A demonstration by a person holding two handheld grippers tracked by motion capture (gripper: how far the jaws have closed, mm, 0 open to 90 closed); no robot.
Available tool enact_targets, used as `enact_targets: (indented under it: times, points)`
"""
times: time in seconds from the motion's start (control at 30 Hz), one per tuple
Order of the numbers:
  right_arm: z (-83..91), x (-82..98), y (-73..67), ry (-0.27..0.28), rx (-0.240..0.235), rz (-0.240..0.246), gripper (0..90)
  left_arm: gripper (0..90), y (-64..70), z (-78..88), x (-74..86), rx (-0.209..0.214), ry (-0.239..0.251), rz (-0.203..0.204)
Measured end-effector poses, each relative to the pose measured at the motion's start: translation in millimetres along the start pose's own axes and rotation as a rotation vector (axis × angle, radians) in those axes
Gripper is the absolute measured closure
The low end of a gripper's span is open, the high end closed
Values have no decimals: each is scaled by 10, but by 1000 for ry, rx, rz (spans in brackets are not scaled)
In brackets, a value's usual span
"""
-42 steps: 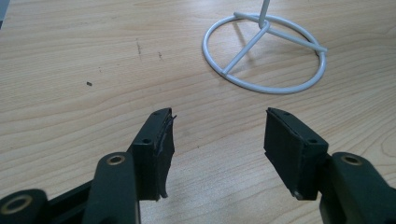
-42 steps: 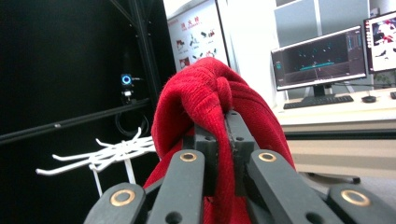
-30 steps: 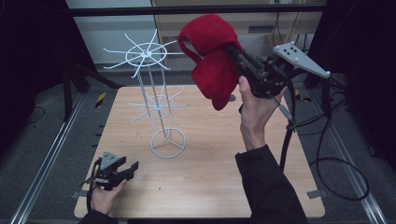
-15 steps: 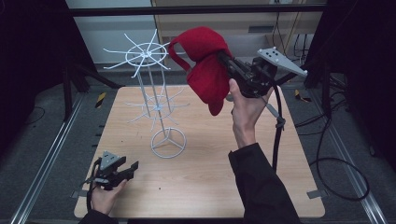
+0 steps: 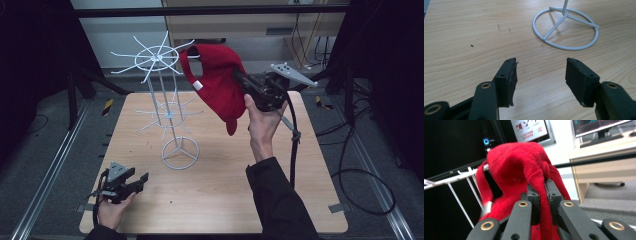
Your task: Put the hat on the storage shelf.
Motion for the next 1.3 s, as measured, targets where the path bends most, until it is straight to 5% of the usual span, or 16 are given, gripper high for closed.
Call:
enact_targets:
  times: [0.7,1.07,1.3]
  points:
    - [-79,510,94,-156,-29,99,666,420,3,-15,3,1,-6,-10]
    - [125,473,81,-84,-60,168,361,414,7,-24,4,4,-10,-12]
    - [395,425,134,-41,-66,182,295,410,12,-30,5,3,-11,-15]
Point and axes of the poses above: each handheld gripper's, and its own axes: z roughly backward along the jaws, x roughly out of its underside, y roughly to its right, the point moved 4 cm from there along -z, roughly forward along the jaws, and after that the axes turned 7 degrees about -z, right-handed, at the moved point
